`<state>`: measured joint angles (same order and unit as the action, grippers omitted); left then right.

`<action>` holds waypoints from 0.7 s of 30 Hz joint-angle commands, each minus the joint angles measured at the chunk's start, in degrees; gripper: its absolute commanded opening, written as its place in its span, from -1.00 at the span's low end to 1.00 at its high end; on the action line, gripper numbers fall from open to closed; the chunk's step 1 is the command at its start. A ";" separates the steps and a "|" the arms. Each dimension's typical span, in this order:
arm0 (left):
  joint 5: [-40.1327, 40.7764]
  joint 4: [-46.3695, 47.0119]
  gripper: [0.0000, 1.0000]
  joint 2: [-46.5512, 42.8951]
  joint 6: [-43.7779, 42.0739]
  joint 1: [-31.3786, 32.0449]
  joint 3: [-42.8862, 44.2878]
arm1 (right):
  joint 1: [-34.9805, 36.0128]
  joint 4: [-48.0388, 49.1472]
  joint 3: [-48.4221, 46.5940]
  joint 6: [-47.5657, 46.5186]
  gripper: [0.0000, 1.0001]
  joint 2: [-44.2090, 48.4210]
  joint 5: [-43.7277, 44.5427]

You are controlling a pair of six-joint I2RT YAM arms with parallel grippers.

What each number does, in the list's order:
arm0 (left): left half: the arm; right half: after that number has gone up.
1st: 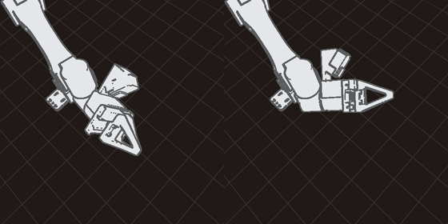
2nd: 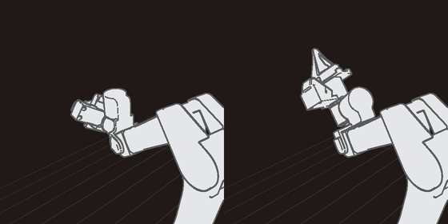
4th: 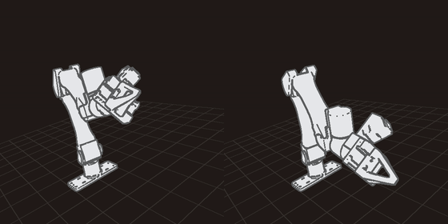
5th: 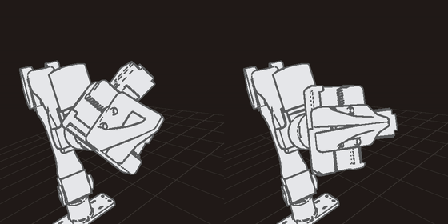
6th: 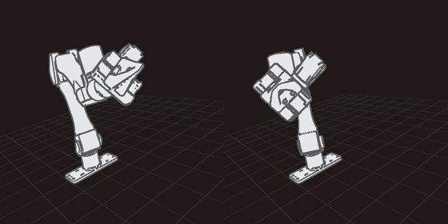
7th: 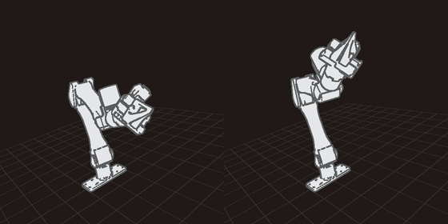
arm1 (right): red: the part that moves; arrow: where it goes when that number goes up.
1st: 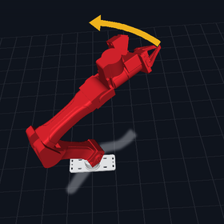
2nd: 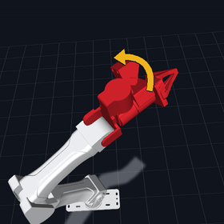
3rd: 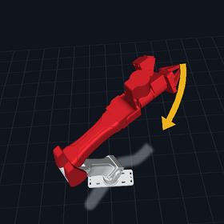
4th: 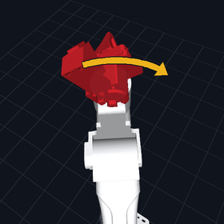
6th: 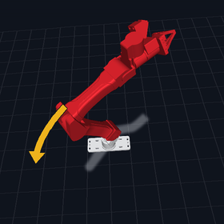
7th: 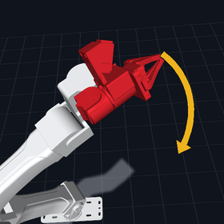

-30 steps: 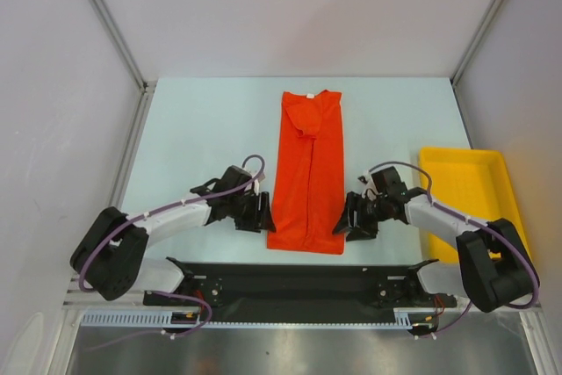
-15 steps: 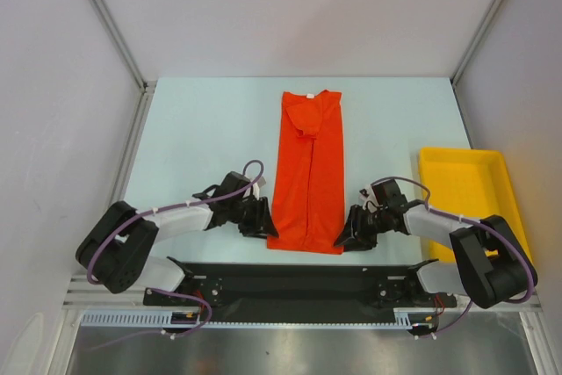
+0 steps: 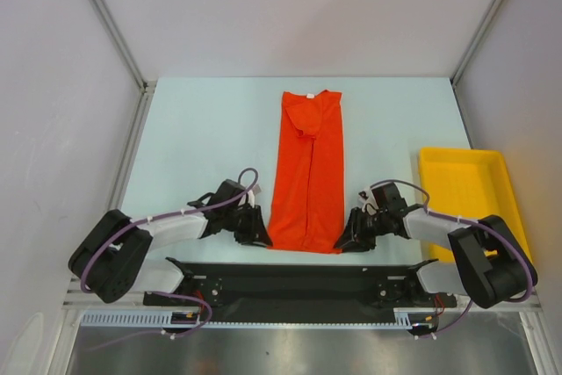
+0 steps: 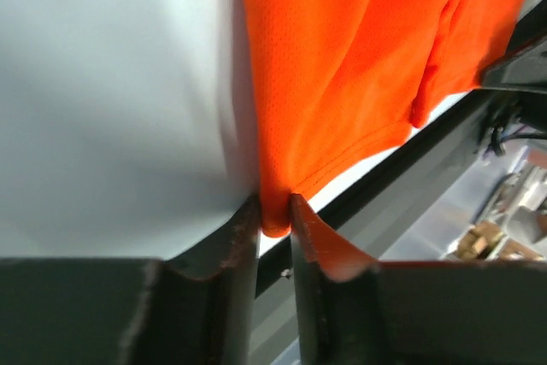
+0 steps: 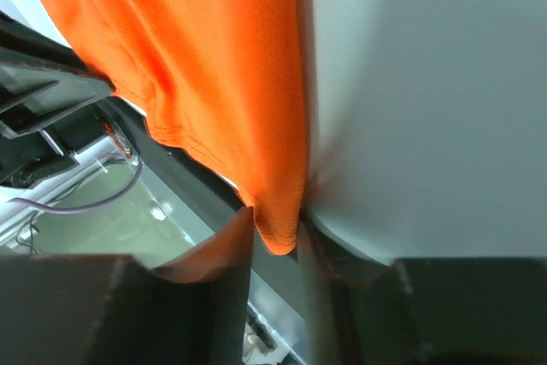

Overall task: Fold and stack the t-shirts
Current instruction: Fold the tshirt

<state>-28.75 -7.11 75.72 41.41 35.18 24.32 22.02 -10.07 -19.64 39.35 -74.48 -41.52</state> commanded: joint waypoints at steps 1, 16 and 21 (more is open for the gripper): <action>1.42 -1.67 -0.63 -0.13 -1.07 -0.20 -1.29 | 0.48 -0.31 1.18 -0.86 -0.72 -1.11 4.61; -1.48 -6.77 -0.99 19.00 -0.62 -7.57 35.69 | -10.50 -18.41 -39.31 -11.75 -1.00 -21.65 2.41; -3.06 -8.70 -0.99 29.29 -1.77 -11.71 49.58 | -13.84 -23.15 -56.86 -14.39 -1.00 -33.78 1.71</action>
<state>-29.71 -14.09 101.21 41.12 25.54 67.81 9.87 -27.33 -68.29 28.42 -103.77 -39.27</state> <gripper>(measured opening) 0.011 0.021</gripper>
